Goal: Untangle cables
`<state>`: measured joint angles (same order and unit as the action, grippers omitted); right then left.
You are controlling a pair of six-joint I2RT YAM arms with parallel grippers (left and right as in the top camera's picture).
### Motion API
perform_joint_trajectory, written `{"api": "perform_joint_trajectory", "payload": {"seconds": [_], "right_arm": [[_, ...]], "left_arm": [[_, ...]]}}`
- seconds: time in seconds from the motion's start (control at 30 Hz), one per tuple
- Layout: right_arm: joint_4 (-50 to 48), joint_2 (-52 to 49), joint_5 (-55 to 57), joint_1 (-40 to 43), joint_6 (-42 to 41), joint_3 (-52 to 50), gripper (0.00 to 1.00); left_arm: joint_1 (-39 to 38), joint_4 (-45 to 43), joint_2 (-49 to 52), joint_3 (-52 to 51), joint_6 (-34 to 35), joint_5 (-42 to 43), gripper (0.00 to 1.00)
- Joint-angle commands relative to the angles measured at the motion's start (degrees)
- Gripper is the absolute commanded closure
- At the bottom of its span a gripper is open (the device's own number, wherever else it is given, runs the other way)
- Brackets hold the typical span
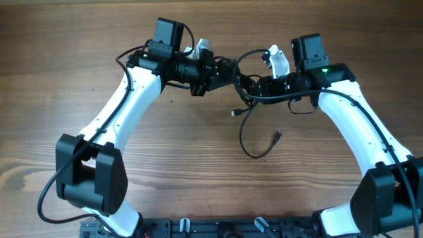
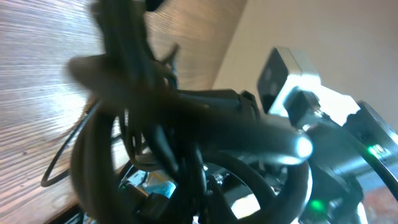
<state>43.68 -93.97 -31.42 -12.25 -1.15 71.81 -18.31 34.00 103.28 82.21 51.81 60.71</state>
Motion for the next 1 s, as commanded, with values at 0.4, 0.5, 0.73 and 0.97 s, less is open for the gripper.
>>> {"api": "perform_joint_trajectory", "payload": {"seconds": [0.4, 0.5, 0.73, 0.97], "right_arm": [[-5.4, 2.7, 1.0, 6.4, -4.1, 7.3, 0.96], [-4.5, 6.3, 0.9, 11.9, -6.6, 10.5, 0.96], [-9.9, 11.4, -7.4, 22.0, -15.5, 13.3, 0.96], [-17.9, 11.7, -17.4, 27.1, -24.9, 13.3, 0.96]], "left_arm": [[-0.1, -1.5, -0.4, 0.3, -5.4, 12.4, 0.96], [-0.1, 2.3, -0.4, 0.3, -8.0, 6.6, 0.96], [-0.1, 20.6, -0.4, 0.3, -17.4, -20.9, 0.96], [-0.1, 27.8, -0.4, 0.3, -21.6, -36.4, 0.96]]}}
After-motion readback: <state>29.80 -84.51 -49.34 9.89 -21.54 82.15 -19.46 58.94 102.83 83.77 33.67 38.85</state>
